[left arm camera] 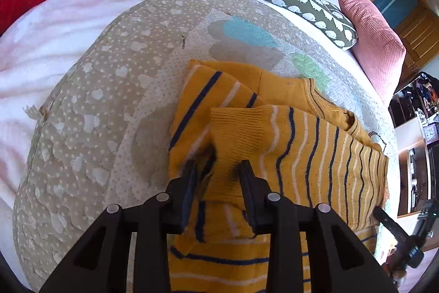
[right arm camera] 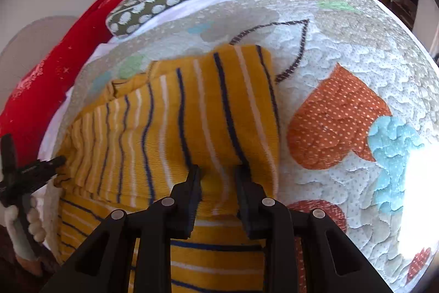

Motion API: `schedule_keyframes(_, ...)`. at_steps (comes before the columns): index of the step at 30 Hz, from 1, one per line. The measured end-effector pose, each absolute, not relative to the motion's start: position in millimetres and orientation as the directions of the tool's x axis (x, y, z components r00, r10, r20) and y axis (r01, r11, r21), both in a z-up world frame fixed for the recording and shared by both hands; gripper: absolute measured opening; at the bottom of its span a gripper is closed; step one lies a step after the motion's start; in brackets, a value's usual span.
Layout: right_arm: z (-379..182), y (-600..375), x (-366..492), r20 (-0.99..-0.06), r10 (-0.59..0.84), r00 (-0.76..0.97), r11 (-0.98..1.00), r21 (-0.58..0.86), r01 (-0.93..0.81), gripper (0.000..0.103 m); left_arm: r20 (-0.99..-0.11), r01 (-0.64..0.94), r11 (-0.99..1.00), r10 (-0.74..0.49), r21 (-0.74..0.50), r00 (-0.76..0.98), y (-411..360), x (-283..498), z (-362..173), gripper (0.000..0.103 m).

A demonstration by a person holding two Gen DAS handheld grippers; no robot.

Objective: Fold small clothes

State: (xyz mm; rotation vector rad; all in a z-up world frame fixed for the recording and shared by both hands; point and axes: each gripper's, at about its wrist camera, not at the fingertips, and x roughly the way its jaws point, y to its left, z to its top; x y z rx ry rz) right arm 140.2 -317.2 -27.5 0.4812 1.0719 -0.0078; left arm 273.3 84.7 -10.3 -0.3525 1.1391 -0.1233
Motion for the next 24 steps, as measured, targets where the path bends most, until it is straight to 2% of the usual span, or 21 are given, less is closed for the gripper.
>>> schedule_keyframes(2,-27,-328,129,-0.81,0.263,0.524,0.86,0.443,0.254,0.022,-0.859,-0.082,0.937,-0.274,-0.34,0.432,97,257,-2,0.036)
schedule_keyframes(3,-23,-330,121,-0.805,0.26,0.534,0.857,0.447,0.256,0.023,-0.854,-0.08,0.937,-0.273,-0.341,0.443,103,248,2,0.044)
schedule_keyframes(5,-13,-327,103,-0.803,0.243,0.545,0.879,0.42,0.227,0.025,-0.845,-0.085,0.931,-0.281,-0.356,0.455,115,226,5,0.048)
schedule_keyframes(6,-9,-324,93,-0.803,0.243,0.544,0.89,0.408,0.204,0.029,-0.84,-0.085,0.923,-0.299,-0.375,0.453,119,216,4,0.048)
schedule_keyframes(7,-7,-321,81,-0.808,0.244,0.537,0.898,0.397,0.188,0.041,-0.835,-0.082,0.914,-0.322,-0.397,0.447,123,205,1,0.048)
schedule_keyframes(9,-8,-319,57,-0.812,0.253,0.525,0.901,0.396,0.178,0.047,-0.833,-0.087,0.9,-0.355,-0.428,0.424,126,184,-9,0.048)
schedule_keyframes(13,-24,-314,9,-0.797,0.353,0.489,0.853,0.49,0.182,0.047,-0.82,-0.063,0.871,-0.431,-0.487,0.377,115,144,-29,0.048)
schedule_keyframes(18,-31,-304,-45,-0.737,0.463,0.492,0.786,0.598,0.157,0.048,-0.809,-0.003,0.885,-0.426,-0.466,0.405,98,97,-28,0.048)
schedule_keyframes(24,-23,-293,-93,-0.7,0.507,0.503,0.766,0.634,0.109,0.047,-0.777,-0.021,0.836,-0.499,-0.548,0.384,104,45,-39,0.048)
